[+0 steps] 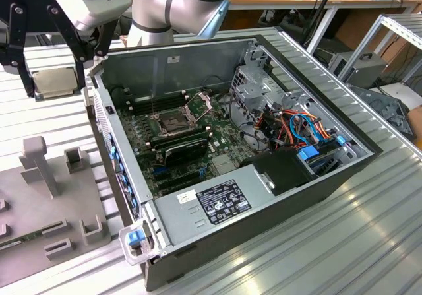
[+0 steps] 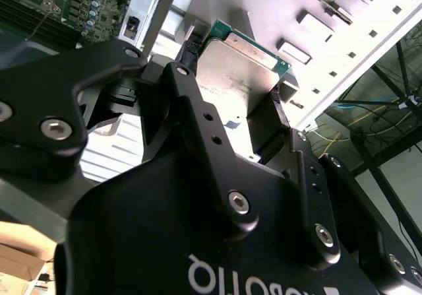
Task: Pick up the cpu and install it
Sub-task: 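Pick up the cpu and move it towards the insertion slot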
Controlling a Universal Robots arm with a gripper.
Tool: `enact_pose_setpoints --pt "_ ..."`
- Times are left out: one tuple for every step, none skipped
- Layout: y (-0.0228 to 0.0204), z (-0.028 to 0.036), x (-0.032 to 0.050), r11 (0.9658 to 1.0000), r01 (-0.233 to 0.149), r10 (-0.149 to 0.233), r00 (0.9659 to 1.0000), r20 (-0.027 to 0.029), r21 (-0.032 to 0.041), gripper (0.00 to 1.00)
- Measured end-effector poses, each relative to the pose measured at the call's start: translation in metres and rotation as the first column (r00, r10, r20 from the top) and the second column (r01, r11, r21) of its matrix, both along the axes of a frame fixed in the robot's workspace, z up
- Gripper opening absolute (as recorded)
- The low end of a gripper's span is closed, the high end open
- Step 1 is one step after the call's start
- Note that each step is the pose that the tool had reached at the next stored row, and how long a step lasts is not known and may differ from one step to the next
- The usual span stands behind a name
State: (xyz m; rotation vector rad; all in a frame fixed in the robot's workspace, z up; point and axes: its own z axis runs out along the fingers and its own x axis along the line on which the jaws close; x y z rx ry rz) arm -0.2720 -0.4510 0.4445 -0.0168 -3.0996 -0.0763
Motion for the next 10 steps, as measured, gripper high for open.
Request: enact_pose_setpoints --pt "0.0000 0.0000 0.0011 1.0000 0.000 0.000 1.0000 0.0000 0.0000 0.55" --pt "0.0000 0.0000 0.0024 1.0000 0.000 0.000 1.0000 0.0000 -0.0001 0.55" --pt "0.0000 0.0000 0.0037 1.0000 0.000 0.000 1.0000 -0.0001 -0.0001 0.55" --pt "0.0000 0.0000 0.0060 1.0000 0.000 0.000 1.0000 0.0000 -0.0001 0.55" --pt "0.0000 0.0000 0.0068 1.0000 0.000 0.000 1.0000 0.0000 -0.0001 0.55" --pt "0.0000 0.0000 0.0092 1.0000 0.000 0.000 1.0000 0.0000 0.0000 0.55" --pt "0.0000 0.0000 0.0106 1.0000 0.000 0.000 1.0000 0.0000 -0.0001 0.55" --pt "0.0000 0.0000 0.0124 1.0000 0.000 0.000 1.0000 0.0000 -0.0001 0.55" --pt "0.0000 -0.0001 0.0136 1.0000 0.000 0.000 1.0000 0.0000 0.0000 0.55" --pt "0.0000 -0.0001 0.0151 1.0000 0.000 0.000 1.0000 0.0000 0.0000 0.55"
